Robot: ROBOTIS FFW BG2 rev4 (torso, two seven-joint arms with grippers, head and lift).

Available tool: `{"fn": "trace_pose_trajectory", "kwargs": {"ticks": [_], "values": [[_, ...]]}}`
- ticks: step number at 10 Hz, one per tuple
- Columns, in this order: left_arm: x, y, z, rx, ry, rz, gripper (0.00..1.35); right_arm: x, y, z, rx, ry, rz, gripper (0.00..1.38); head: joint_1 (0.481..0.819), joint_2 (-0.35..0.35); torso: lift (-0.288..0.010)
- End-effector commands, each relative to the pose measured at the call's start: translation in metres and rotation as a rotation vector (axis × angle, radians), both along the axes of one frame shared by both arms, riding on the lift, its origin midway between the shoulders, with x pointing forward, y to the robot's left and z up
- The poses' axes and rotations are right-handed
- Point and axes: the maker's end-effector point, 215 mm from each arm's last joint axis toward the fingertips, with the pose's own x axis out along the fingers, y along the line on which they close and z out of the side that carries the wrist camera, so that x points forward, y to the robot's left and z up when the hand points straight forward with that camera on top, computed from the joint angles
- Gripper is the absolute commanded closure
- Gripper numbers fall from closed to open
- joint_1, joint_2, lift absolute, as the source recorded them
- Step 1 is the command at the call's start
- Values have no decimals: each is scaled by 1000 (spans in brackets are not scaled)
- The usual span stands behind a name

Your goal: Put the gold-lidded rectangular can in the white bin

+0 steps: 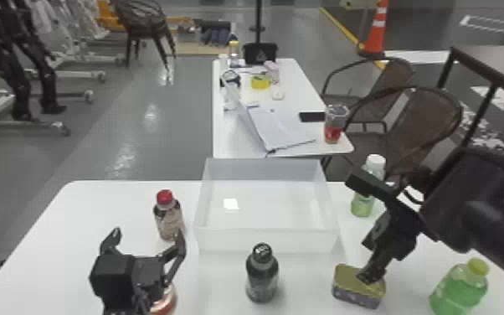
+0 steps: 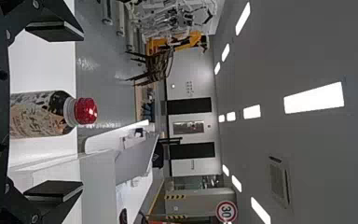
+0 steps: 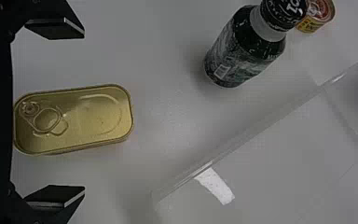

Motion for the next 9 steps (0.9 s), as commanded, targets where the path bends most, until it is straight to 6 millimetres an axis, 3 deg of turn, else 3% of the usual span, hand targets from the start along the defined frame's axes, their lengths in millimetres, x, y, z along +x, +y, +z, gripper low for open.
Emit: {"fn": "trace_pose_trajectory", "kwargs": {"ticks": [1,4,9], "values": [[2,-1,0,-5,-1,-2,173,-13,1,-8,2,50,16,121,549,0,-100],[5,-6,2,-11,-8,-15,173,-28,10,-22,25,102,27,121,549,0,-100],[6,-6,1,-31,-11,-18,173,-37,10,-31,24,129,37,121,549,0,-100]]}}
